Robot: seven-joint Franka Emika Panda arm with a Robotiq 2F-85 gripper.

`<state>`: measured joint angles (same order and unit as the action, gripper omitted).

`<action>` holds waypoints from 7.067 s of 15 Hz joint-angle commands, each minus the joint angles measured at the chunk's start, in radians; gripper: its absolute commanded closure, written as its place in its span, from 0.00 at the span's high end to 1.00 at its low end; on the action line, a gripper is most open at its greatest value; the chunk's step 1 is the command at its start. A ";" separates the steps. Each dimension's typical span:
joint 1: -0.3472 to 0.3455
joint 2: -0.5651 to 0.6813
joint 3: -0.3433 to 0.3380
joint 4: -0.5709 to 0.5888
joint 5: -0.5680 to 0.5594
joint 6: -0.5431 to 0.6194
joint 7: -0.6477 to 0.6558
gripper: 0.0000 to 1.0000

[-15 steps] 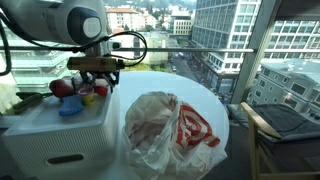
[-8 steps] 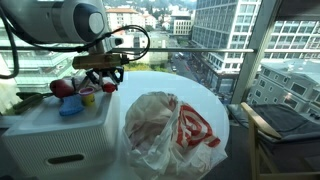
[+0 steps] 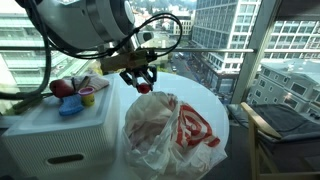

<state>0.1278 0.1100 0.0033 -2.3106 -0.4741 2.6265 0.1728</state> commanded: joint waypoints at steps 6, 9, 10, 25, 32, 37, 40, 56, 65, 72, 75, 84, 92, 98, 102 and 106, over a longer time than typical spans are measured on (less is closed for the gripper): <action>-0.034 0.155 -0.089 -0.020 -0.112 0.040 0.165 0.26; -0.014 0.187 -0.123 -0.009 -0.117 0.049 0.165 0.77; -0.012 0.175 -0.120 -0.008 -0.102 0.040 0.142 0.84; 0.044 -0.158 0.168 0.037 0.701 -0.160 -0.432 1.00; 0.050 -0.195 0.164 0.097 0.548 -0.553 -0.413 1.00; 0.061 -0.174 0.171 0.060 0.551 -0.523 -0.498 1.00; 0.064 -0.153 0.174 0.036 0.557 -0.476 -0.537 1.00; 0.074 -0.021 0.212 0.026 0.507 -0.338 -0.552 0.52; 0.030 -0.133 0.154 -0.001 0.403 -0.253 -0.401 0.21; -0.059 -0.106 0.059 -0.066 0.285 -0.159 -0.222 0.21; -0.093 -0.026 0.021 -0.121 0.218 0.000 -0.188 0.21; -0.111 0.236 -0.123 -0.119 0.010 0.401 -0.053 0.78; -0.073 -0.117 -0.001 -0.180 0.217 0.160 -0.149 1.00; 0.057 -0.202 0.123 -0.091 0.698 -0.131 -0.501 1.00; 0.076 -0.186 0.137 -0.007 0.681 -0.418 -0.528 1.00; 0.091 -0.161 0.158 0.022 0.652 -0.558 -0.603 1.00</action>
<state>0.2096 -0.0810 0.1423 -2.3265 0.2019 2.1418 -0.3749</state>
